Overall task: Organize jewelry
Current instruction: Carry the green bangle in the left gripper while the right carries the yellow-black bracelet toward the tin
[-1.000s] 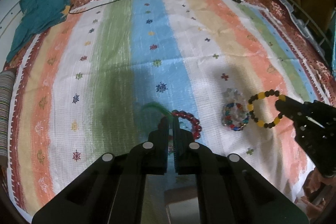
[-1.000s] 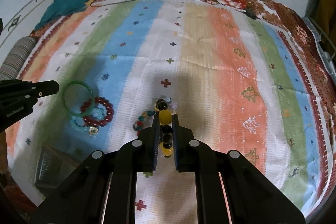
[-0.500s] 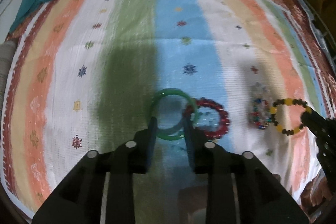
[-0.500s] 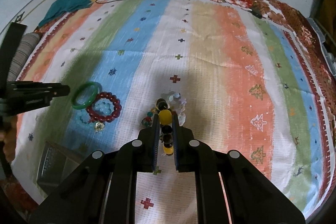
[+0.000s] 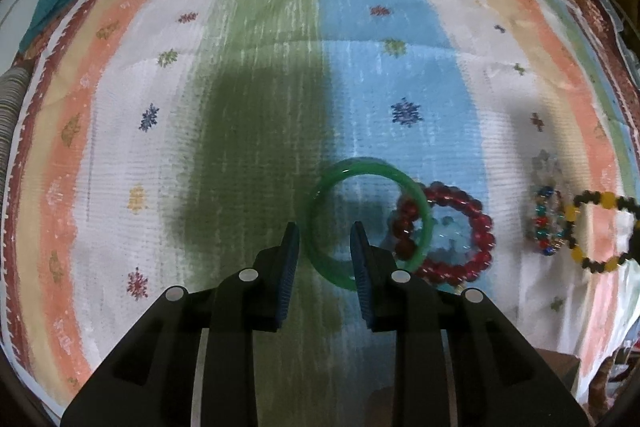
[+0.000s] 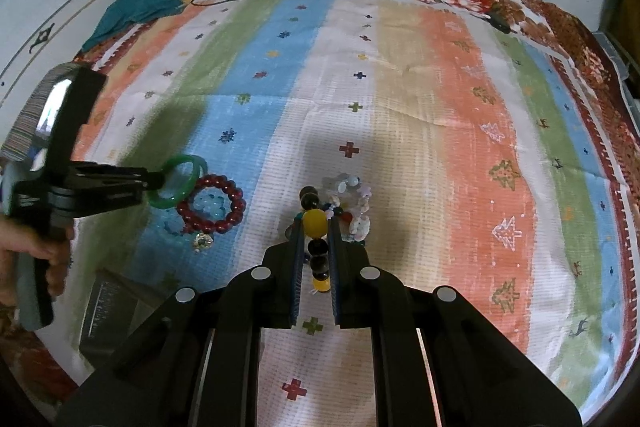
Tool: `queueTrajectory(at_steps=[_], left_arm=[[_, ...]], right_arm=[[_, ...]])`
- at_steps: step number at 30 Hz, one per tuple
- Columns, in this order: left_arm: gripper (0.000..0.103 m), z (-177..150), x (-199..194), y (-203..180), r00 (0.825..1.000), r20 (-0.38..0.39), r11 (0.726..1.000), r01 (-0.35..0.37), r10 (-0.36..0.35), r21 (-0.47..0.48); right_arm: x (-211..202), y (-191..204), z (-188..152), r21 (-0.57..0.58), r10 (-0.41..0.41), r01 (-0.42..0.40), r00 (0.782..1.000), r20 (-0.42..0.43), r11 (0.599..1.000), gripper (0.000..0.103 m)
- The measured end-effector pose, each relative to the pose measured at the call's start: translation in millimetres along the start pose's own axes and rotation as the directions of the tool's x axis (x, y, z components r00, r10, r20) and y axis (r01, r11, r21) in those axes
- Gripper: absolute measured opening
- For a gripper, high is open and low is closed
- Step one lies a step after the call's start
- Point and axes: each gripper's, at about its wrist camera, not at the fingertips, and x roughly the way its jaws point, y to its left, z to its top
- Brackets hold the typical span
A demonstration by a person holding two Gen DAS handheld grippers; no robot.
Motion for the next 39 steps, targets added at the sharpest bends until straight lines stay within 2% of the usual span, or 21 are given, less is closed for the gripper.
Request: queueTrajectory(at_steps=[4,9,13,21,30,39], left_arm=[[0.024,1.2,13.8,-0.8,1.000,-0.005,1.000,-0.013,0.013,0.015],[0.008,1.1,15.2,-2.7,0.999,0.013,0.999,-0.035,0.035,0.033],[0.006,0.8,8.8,-0.9,0.999,0.022,0.999,-0.032,0.031,0.025],[0.007,-5.9,-47.8,-16.6,0.992,0.122,0.998,-0.003,-0.005,0.062],[0.007,-24.6,-104.7,-25.5,0.971,0.220,0.993,0.076,-0.095,0.093],[0.007,-51.7,-140.6,-37.4,0.949,0.295,0.988,0.074,-0.111,0.136]], right_arm=[[-0.9,0.8,0.0,-0.001,0.009,-0.009,1.000,0.002,1.000,0.012],[-2.3,2.0,0.2,-0.006,0.015,-0.015,1.000,0.004,1.000,0.012],[-3.9,3.5,-0.1,-0.009,0.015,-0.015,1.000,0.008,1.000,0.012],[-20.3,4.9,-2.6,0.001,0.019,-0.019,0.998,0.053,1.000,0.012],[-36.9,15.5,-9.0,-0.013,0.035,-0.034,0.995,0.089,0.999,0.012],[-50.1,27.1,-13.4,-0.028,0.044,-0.041,0.991,0.123,0.999,0.012]])
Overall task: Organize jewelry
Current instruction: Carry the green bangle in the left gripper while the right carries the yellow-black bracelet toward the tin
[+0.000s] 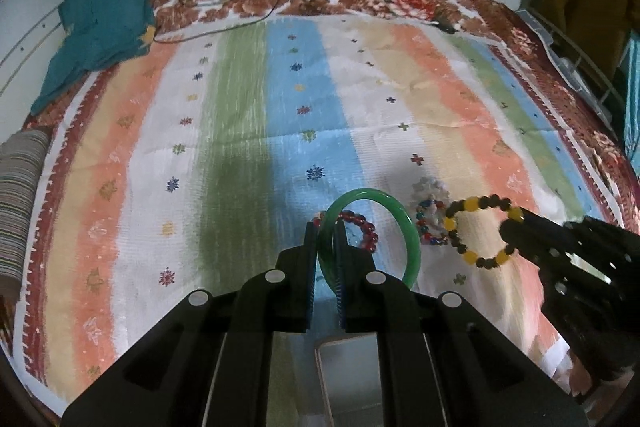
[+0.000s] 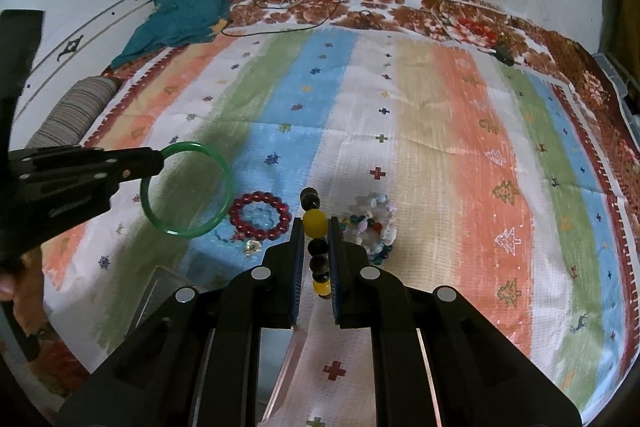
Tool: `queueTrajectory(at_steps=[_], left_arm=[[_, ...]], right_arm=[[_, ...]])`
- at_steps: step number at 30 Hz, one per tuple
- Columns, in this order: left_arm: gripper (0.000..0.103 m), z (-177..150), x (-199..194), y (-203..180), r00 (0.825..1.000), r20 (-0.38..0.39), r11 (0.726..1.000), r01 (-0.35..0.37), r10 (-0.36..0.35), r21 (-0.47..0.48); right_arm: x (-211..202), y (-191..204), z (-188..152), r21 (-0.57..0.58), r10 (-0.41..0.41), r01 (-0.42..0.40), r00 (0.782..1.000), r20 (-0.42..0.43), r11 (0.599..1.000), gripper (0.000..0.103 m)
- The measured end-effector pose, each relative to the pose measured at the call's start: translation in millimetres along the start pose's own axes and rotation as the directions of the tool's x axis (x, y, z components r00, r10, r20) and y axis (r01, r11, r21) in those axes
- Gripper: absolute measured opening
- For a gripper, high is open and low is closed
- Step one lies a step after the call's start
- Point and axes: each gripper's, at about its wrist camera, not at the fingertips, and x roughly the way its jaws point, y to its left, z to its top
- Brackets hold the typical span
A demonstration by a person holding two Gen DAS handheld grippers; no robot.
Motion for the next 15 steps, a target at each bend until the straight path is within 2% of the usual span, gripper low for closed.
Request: queueTrajectory(at_steps=[15], left_arm=[[0.008,-40.1,-49.7,-6.0,0.996,0.079,0.999,0.031,-0.032,0.020]], right_arm=[[-26.2,18.4,-19.8,0.004,0.043,-0.044,0.998,0.050,0.999,0.012]])
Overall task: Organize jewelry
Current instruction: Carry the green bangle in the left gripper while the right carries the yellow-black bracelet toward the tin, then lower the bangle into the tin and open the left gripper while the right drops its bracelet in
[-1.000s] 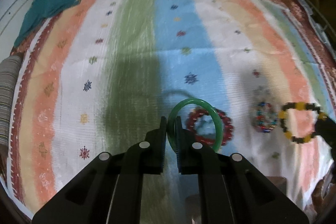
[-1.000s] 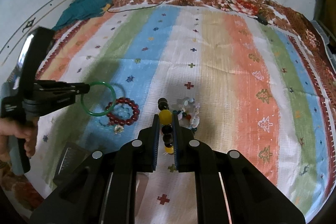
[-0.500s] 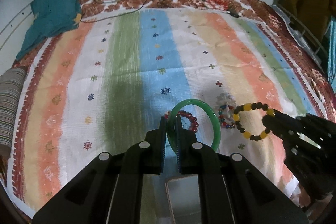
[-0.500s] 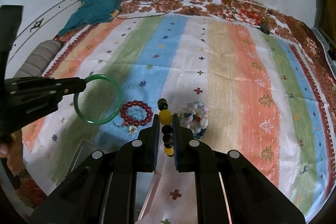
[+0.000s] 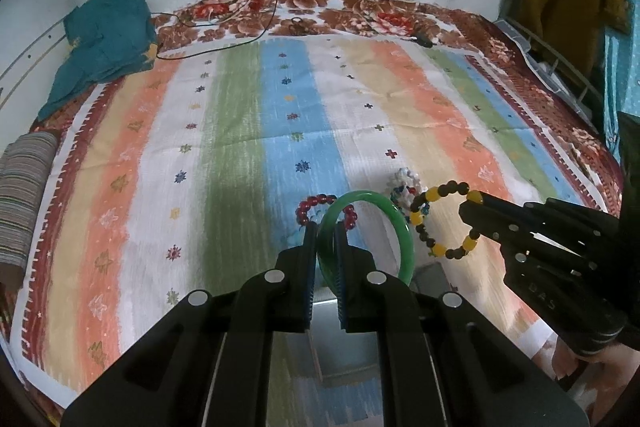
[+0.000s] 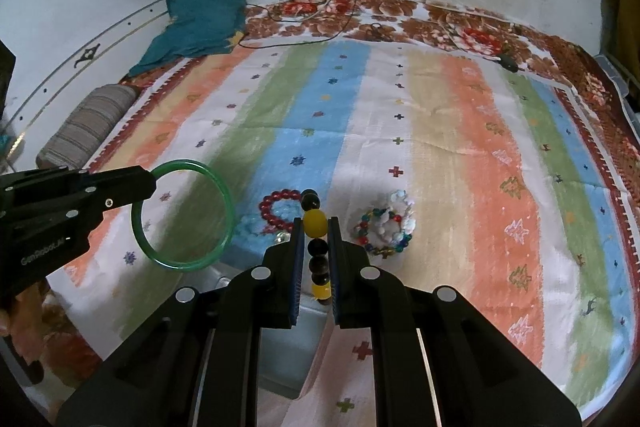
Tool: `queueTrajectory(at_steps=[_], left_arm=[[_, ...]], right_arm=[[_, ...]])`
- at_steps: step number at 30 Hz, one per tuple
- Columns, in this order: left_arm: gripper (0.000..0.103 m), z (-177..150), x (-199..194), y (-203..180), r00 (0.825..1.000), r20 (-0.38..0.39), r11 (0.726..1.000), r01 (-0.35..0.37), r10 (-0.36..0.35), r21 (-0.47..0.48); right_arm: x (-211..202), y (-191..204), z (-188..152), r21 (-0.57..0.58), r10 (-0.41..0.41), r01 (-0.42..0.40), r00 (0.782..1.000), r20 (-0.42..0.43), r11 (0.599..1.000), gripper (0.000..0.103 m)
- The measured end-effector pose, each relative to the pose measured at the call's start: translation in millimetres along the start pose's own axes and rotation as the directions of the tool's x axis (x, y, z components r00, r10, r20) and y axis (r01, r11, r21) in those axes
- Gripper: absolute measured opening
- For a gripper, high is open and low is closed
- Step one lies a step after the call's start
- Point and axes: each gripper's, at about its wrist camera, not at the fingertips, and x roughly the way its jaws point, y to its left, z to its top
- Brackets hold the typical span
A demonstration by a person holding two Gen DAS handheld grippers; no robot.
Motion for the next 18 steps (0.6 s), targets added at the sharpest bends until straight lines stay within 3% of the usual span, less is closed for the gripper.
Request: queueTrajectory(at_steps=[18], left_arm=[[0.008,-32.6,-12.1,-11.0,1.000,-0.015,0.999,-0.001,0.002,0.044]], right_arm=[[-19.6,18.5,-32.7,-0.006,0.041,-0.041,0.999,-0.010,0.999,0.012]])
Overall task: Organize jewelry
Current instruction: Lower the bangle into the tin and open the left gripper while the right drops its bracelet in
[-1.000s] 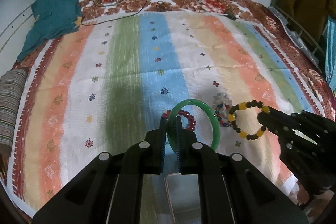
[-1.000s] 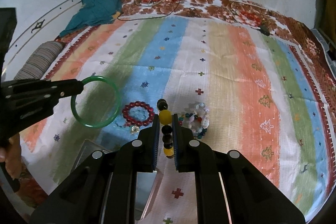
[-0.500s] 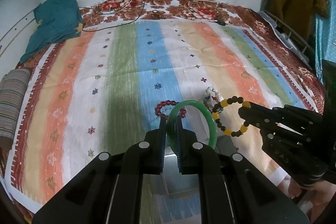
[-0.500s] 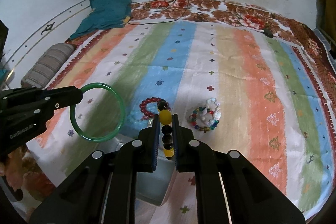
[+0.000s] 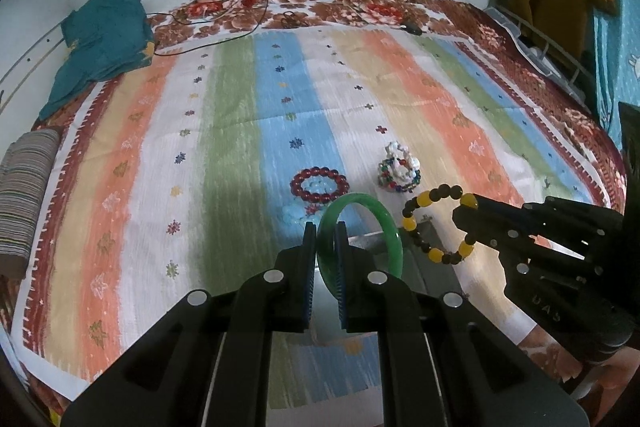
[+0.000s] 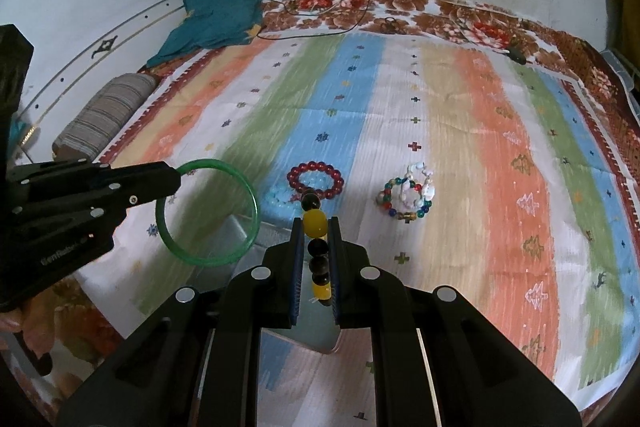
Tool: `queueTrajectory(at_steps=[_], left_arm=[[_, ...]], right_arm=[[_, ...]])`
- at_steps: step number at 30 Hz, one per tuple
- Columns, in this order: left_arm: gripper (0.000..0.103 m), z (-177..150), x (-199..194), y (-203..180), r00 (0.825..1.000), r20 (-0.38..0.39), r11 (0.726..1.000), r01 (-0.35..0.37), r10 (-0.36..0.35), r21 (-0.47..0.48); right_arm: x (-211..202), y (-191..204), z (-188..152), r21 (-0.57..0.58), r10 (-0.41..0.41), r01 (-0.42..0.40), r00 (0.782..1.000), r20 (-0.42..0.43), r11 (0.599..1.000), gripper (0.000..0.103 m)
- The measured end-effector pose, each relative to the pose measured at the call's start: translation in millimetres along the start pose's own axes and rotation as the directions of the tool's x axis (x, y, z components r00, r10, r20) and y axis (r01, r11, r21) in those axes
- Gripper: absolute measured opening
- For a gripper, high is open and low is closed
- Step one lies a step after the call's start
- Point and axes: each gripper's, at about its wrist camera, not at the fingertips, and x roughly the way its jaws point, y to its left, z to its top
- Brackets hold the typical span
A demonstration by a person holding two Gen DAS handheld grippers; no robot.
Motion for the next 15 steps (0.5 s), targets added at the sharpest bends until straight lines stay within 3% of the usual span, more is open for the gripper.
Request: queueTrajectory(at_steps=[7,10,15], left_arm=[[0.014,-5.1,8.8,-9.4,0.999,-0.046,0.999,-0.008,0.011,0.049],[0.024,-2.3,7.5,-4.0,0.999,-0.030,0.999,-0.038,0.039,0.033],[0.034,2.2,8.1,11.2,0.998,-0.028,0.998,-0.053,0.052,-0.026]], right_arm=[[5.5,0.7,-7.2,-0.002,0.027,-0.027,0.998,-0.056,1.000,0.014],[5.9,-7.7,-5.9,0.033,0.003,-0.002,0.999,-0.041,0.999,0.040],[7.0,-22.5,-2.3,0.071,-0.022,0.025,0.999,-0.042,0.997,0.043]])
